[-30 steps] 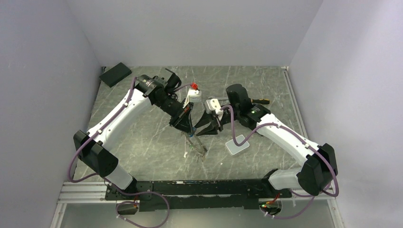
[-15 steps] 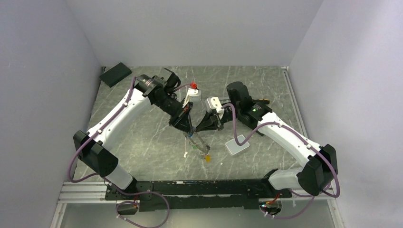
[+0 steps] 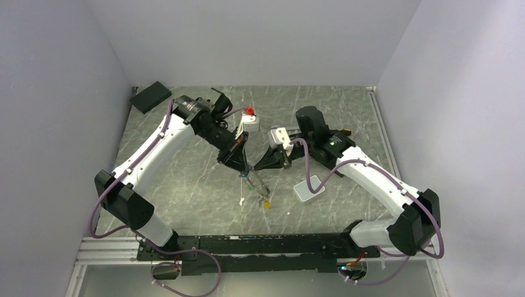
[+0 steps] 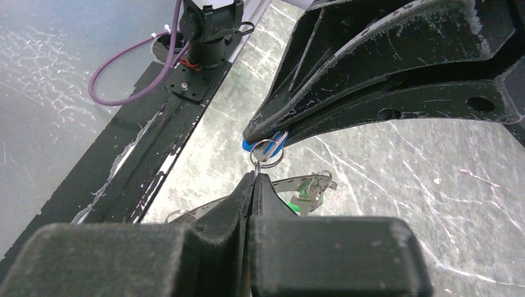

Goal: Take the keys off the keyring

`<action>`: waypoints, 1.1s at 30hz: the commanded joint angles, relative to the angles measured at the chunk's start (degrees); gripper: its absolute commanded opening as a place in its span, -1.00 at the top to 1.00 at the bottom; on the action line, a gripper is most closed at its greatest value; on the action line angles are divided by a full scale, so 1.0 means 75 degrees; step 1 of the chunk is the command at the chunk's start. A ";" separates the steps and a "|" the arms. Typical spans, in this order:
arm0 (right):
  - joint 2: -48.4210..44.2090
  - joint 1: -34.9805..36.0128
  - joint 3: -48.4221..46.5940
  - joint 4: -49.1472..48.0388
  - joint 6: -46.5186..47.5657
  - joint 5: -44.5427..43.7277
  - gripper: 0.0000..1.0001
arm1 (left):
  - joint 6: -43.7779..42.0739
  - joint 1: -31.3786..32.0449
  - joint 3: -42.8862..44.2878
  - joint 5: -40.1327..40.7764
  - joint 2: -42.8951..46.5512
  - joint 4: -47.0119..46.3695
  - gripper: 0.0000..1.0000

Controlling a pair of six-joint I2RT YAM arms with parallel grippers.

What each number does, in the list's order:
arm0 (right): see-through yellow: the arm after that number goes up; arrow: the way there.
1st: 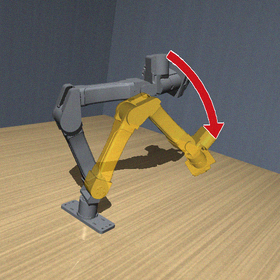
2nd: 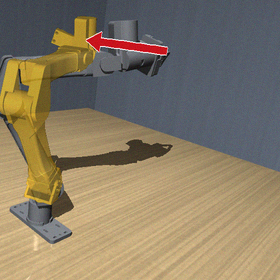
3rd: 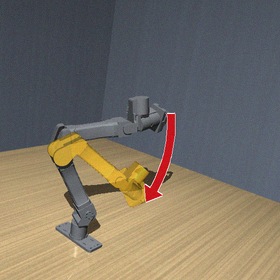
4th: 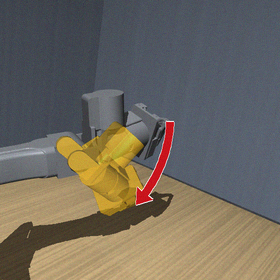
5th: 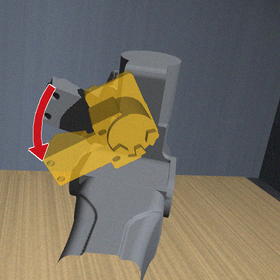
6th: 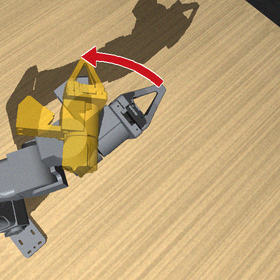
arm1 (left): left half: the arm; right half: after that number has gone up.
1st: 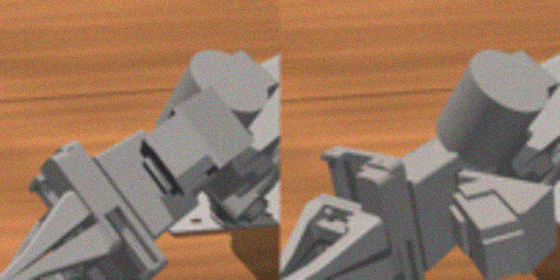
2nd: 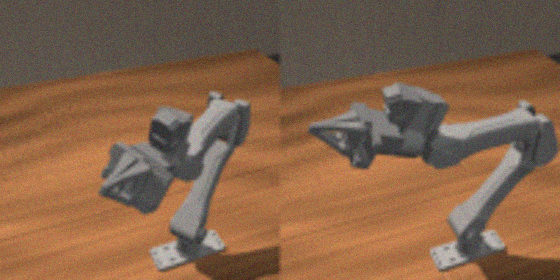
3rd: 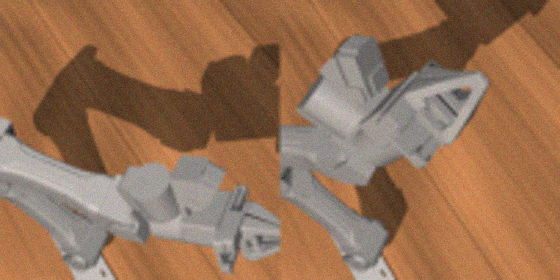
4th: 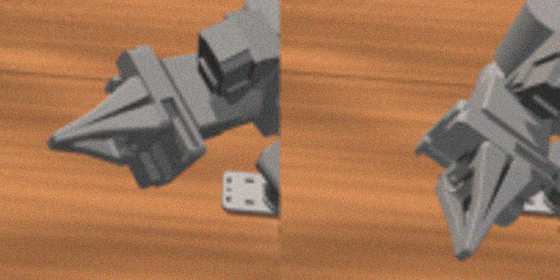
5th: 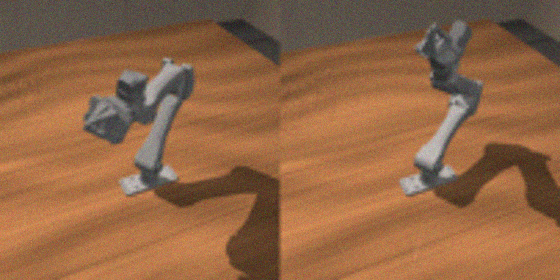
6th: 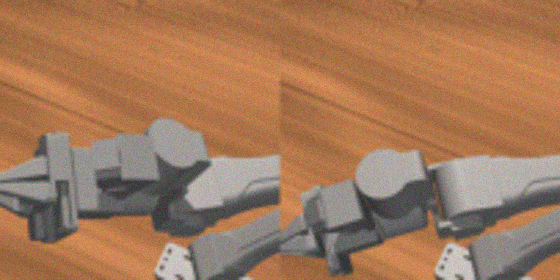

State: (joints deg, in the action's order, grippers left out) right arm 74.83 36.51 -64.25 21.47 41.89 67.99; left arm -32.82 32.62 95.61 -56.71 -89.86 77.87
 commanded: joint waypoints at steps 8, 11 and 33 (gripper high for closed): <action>-0.0314 -0.0028 -0.0421 0.1119 0.0674 0.0549 1.00 | -0.0199 -0.0341 0.0212 -0.0012 0.0291 0.0335 1.00; -0.0348 -0.0030 -0.0444 0.1276 0.0808 0.0614 1.00 | -0.0183 -0.0359 0.0165 0.0002 0.0266 0.0316 1.00; -0.0082 -0.0255 0.0011 -0.1360 -0.2111 0.1208 1.00 | 0.0193 0.0605 -0.1523 0.1254 0.1218 -0.1749 1.00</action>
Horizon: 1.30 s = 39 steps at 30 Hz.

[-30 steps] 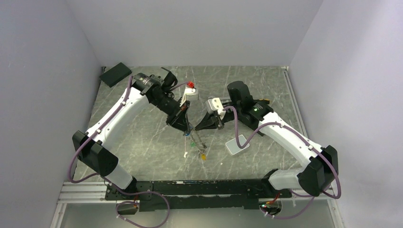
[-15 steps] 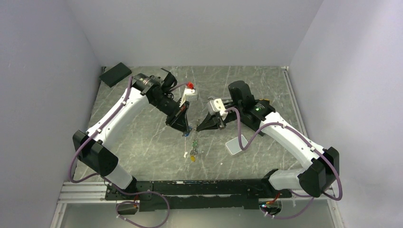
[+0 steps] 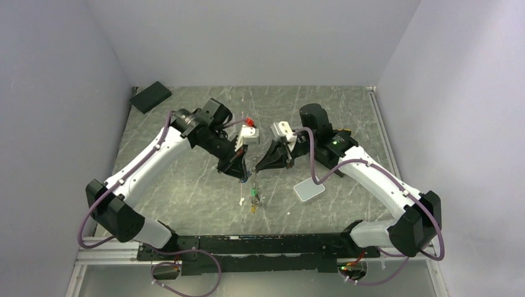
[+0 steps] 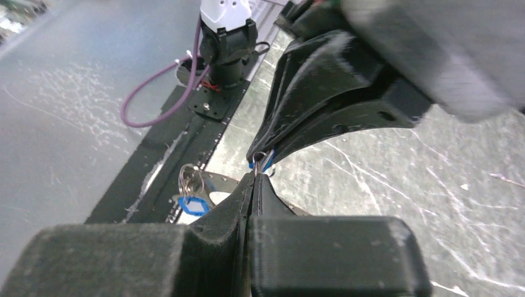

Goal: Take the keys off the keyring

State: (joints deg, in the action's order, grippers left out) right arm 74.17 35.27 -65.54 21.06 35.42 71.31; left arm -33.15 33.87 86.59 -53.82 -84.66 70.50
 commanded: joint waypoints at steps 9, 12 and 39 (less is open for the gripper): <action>0.0136 -0.0253 0.0688 -0.3632 -0.3371 0.0647 1.00 | 0.0982 0.0617 -0.1378 0.1457 0.1814 -0.2562 0.83; 0.0155 -0.0354 0.1163 -0.5113 -0.4525 0.0584 1.00 | 0.1242 0.0318 -0.1514 0.1400 0.2120 -0.2943 0.25; 0.1841 -0.0941 0.2531 -1.2774 -1.0683 -0.0866 1.00 | 0.2354 -0.2219 -0.1100 -0.2244 0.0921 -0.4679 0.07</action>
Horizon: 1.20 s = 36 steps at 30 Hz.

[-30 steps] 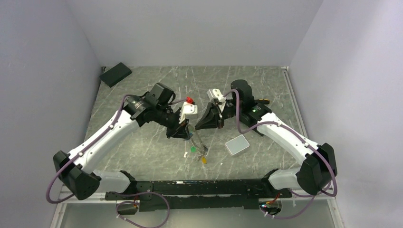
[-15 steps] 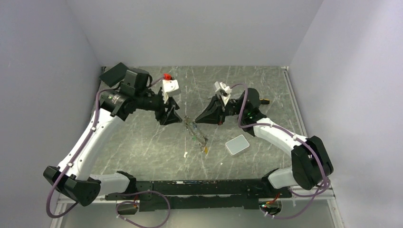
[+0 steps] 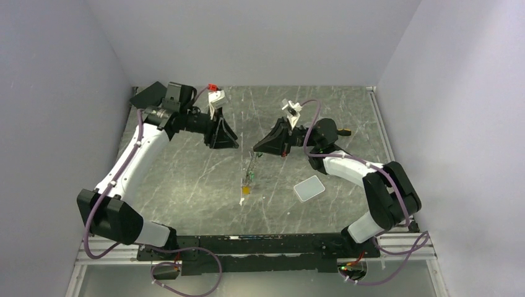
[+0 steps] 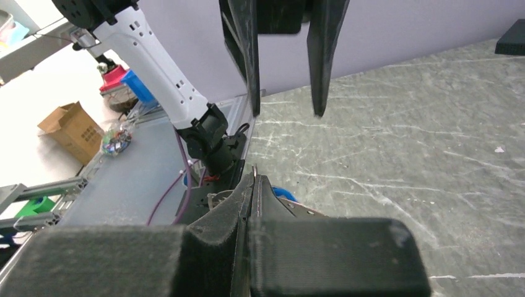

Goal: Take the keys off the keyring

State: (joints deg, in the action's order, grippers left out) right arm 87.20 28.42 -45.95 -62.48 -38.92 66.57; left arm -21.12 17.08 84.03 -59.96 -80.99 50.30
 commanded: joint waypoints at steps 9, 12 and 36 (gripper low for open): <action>0.0532 -0.0048 -0.0048 -0.2124 -0.1029 -0.0239 1.00 | 0.1371 0.0019 -0.1972 -0.2006 0.0464 -0.3584 0.30; 0.0651 -0.0047 -0.0048 -0.2316 -0.1197 -0.0266 1.00 | 0.1467 0.0019 -0.2083 -0.2163 0.0457 -0.3751 0.32; 0.1213 -0.0019 -0.0174 -0.3235 -0.2343 -0.0675 1.00 | 0.3506 0.0157 -0.2871 -0.2220 0.0255 -0.5972 0.39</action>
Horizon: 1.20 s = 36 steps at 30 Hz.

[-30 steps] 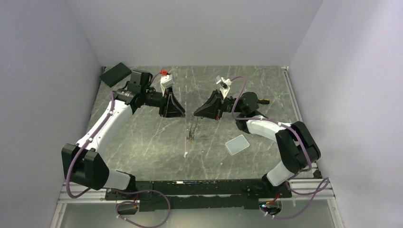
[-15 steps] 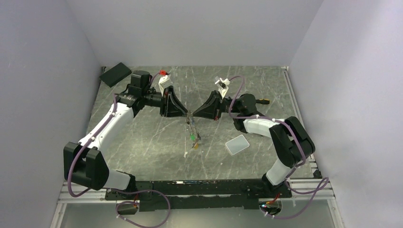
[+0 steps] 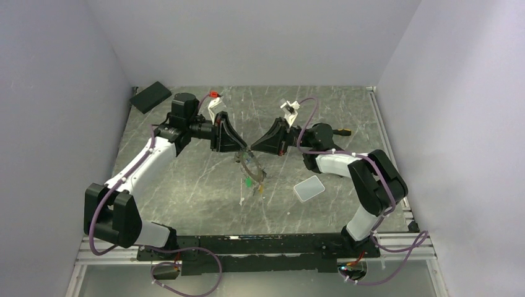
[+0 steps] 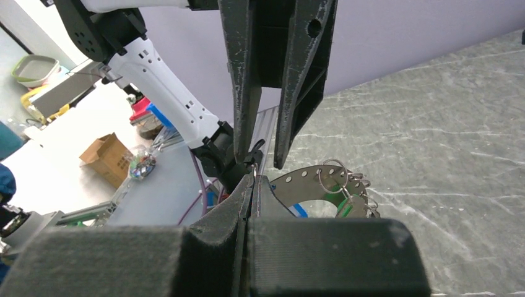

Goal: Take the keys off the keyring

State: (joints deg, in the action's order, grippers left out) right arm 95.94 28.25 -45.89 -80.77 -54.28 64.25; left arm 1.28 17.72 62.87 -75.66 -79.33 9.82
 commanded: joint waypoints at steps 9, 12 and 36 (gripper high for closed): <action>0.0103 0.0054 -0.0164 -0.0730 -0.0468 -0.0691 1.00 | 0.0763 0.0125 -0.0193 -0.0049 -0.0040 -0.0897 0.53; 0.0116 0.0054 -0.0123 -0.0770 -0.0531 -0.0831 1.00 | 0.0930 0.0134 -0.0251 -0.0043 -0.0050 -0.1083 0.59; -0.1589 -0.0087 -0.1896 0.8625 0.7144 0.0643 0.44 | -0.2160 0.0316 0.1092 0.1298 0.0057 0.3204 1.00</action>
State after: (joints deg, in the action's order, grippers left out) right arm 87.31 27.70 -51.55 -44.47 -26.44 66.11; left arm -8.23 18.76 67.99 -66.92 -80.12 26.26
